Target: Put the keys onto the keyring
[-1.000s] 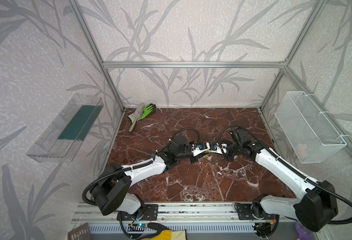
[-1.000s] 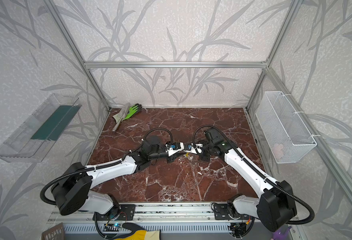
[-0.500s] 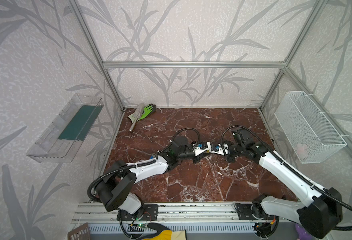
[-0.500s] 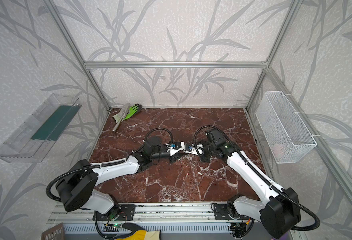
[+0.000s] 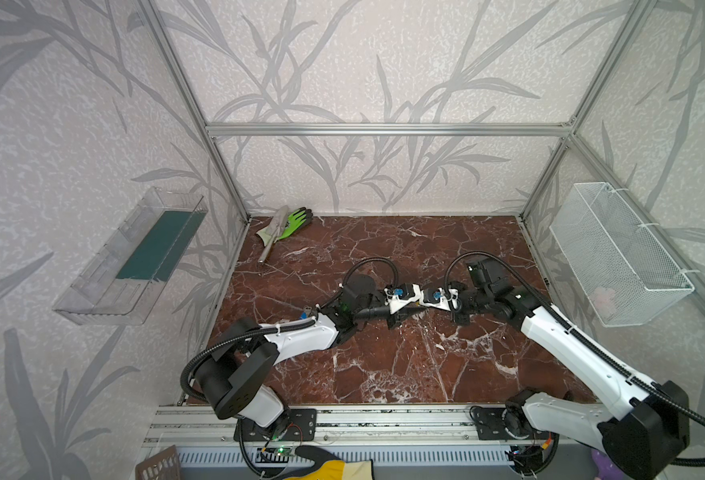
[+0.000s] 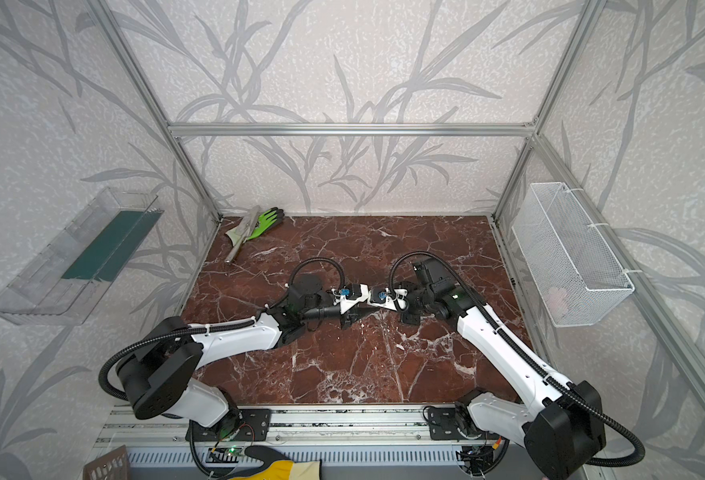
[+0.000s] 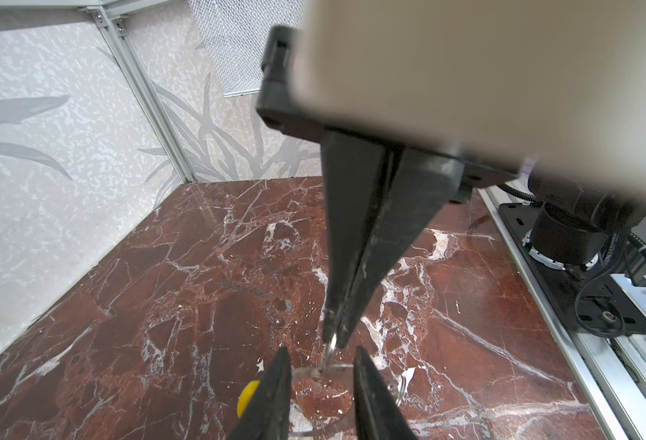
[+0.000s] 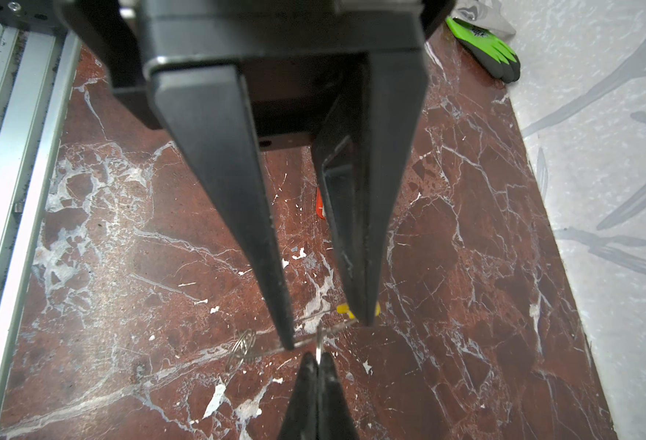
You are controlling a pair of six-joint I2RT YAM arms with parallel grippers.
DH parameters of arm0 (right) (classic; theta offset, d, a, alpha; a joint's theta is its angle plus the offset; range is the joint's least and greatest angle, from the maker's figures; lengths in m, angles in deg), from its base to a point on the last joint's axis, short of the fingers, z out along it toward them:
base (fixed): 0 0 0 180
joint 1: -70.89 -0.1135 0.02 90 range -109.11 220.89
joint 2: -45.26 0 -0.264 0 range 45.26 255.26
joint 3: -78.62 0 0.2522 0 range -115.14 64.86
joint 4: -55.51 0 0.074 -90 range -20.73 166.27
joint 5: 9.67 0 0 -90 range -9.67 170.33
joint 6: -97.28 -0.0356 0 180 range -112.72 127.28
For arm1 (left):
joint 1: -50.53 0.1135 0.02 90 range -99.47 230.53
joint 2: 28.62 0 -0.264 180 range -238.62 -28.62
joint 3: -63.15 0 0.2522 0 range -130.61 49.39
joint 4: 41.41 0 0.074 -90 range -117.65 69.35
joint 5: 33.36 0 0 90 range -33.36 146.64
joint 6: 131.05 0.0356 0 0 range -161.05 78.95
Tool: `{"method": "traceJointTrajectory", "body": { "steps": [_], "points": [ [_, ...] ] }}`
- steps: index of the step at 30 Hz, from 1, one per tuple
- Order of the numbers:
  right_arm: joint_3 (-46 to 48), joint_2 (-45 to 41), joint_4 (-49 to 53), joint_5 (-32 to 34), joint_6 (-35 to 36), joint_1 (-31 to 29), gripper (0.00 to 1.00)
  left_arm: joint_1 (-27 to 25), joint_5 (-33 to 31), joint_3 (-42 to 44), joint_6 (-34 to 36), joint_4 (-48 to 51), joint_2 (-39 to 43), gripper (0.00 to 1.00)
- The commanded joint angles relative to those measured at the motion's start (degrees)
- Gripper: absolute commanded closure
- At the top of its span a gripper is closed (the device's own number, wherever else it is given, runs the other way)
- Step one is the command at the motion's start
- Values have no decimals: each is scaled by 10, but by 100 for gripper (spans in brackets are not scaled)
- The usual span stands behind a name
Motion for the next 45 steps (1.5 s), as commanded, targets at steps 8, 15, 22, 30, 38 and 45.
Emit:
{"method": "traceJointTrajectory", "body": {
  "steps": [8,15,22,30,38,45],
  "points": [
    [13,-20,-22,-30,-13,-3,100,-1,5,14,-17,-31,7,70],
    [13,-25,-22,-35,-19,-4,100,-2,13,8,-15,-28,5,74],
    [13,-24,-18,-42,-24,-4,100,-3,20,6,-15,-26,10,77],
    [9,-18,-16,-44,-26,-8,100,-6,22,3,-14,-26,12,80],
    [6,-14,-15,-45,-24,-10,100,-10,25,-5,-15,-27,10,85],
    [5,-11,-6,-46,-21,-10,100,-18,10,-6,-7,-27,8,81]
  ]
}}
